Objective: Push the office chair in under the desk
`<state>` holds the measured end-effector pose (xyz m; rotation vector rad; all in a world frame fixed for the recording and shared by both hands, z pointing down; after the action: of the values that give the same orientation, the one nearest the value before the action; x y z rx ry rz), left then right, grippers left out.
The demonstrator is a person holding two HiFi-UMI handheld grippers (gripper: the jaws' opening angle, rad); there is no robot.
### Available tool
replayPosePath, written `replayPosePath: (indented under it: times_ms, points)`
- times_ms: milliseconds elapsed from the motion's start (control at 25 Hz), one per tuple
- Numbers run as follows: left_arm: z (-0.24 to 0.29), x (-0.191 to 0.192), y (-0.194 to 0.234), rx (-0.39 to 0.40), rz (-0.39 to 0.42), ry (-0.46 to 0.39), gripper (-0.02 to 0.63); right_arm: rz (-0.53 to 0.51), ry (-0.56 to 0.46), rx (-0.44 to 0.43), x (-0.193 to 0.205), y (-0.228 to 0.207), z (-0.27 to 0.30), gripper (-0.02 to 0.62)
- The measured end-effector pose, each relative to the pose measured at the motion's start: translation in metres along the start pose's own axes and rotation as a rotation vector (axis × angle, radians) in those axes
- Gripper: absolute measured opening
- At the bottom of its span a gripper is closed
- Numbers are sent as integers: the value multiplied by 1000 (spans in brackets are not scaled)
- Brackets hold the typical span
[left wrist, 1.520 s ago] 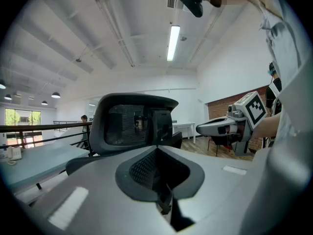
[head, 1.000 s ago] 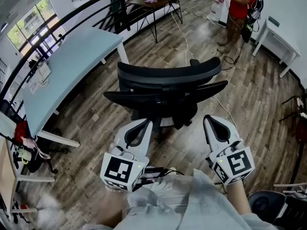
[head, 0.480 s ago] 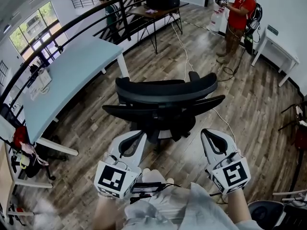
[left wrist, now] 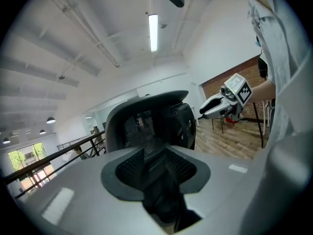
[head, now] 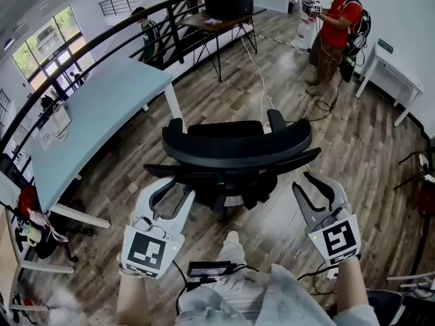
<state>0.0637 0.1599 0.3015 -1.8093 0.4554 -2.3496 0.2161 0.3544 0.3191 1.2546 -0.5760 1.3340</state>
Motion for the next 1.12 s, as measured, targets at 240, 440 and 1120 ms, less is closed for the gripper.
replayPosePath:
  times_ms: [240, 440, 1120]
  points:
    - [14, 8, 29, 16, 130, 39, 161, -128, 58, -23, 6, -24, 21, 188]
    - [24, 32, 49, 44, 258, 150, 178, -227, 135, -68, 17, -40, 36, 230]
    - [45, 84, 61, 206, 482, 405, 178, -510, 413, -327, 76, -63, 79, 265]
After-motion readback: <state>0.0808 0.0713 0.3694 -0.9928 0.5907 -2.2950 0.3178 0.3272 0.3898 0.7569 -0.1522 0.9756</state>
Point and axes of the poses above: the fingertips, and each gripper's own axes: z forward along the fingers, y to its left, x out of its underside, the point moved 2 cm from there along -z, backward along the fingers, and after that the axes turned 3 degrees about -x, right-handed, at the moved point
